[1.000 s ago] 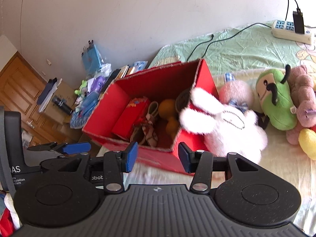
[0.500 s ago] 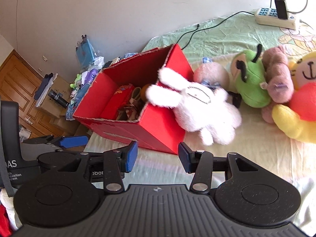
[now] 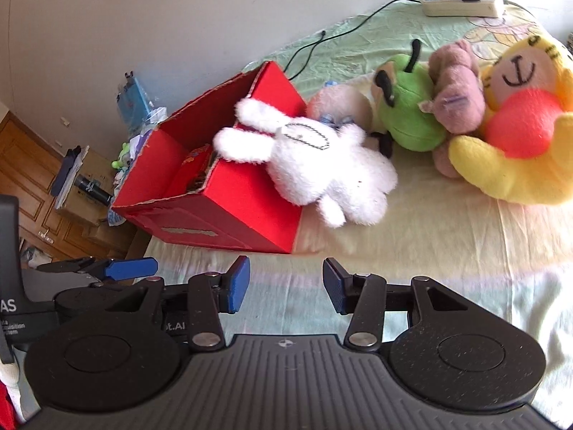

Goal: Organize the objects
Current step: 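Move the right gripper down to the yellow-and-pink tiger plush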

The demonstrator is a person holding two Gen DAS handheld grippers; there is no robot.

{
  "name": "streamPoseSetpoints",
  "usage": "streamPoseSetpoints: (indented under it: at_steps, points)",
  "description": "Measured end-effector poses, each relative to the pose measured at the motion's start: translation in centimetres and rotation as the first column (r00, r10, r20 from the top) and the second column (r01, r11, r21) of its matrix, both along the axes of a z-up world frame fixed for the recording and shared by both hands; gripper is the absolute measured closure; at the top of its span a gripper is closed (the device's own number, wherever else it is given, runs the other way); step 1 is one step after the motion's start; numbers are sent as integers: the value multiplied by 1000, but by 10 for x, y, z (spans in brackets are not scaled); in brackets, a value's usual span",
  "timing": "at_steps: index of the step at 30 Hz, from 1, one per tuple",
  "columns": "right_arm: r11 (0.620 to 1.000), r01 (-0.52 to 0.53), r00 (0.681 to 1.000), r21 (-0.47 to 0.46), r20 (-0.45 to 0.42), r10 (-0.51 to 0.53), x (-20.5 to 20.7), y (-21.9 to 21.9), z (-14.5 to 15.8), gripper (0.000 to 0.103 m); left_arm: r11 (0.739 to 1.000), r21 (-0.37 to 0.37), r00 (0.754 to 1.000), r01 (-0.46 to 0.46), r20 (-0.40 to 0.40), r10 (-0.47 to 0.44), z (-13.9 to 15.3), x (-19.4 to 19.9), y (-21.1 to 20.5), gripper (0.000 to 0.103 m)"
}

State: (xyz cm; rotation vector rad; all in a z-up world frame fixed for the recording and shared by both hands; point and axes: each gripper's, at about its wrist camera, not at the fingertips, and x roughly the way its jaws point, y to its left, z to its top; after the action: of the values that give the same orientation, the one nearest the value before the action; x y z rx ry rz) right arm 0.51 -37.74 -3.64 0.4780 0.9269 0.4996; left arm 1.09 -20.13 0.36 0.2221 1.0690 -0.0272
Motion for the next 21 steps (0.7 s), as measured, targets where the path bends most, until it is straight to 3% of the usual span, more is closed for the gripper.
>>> streamPoseSetpoints:
  at_steps: [7, 12, 15, 17, 21]
  points:
    - [993, 115, 993, -5, -28, -115, -6, -26, -8, 54, 990, -67, 991, 127, -22, -128, -10, 3, -22, 3]
    - [974, 227, 973, -1, -37, -227, -11, -47, -11, 54, 963, -138, 970, 230, -52, -239, -17, 6, -38, 3]
    - [953, 302, 951, 12, -68, -301, -15, -61, -15, 54, 928, -208, 942, 308, -74, -329, -18, 7, -50, 2]
    - [939, 344, 936, 6, -81, -343, -18, -69, -18, 54, 909, -215, 924, 358, -58, -378, -17, 4, -60, 2]
    - [899, 437, 894, -1, -105, -435, -23, -83, -22, 54, 846, -262, 867, 465, -58, -494, -18, 2, -75, 3]
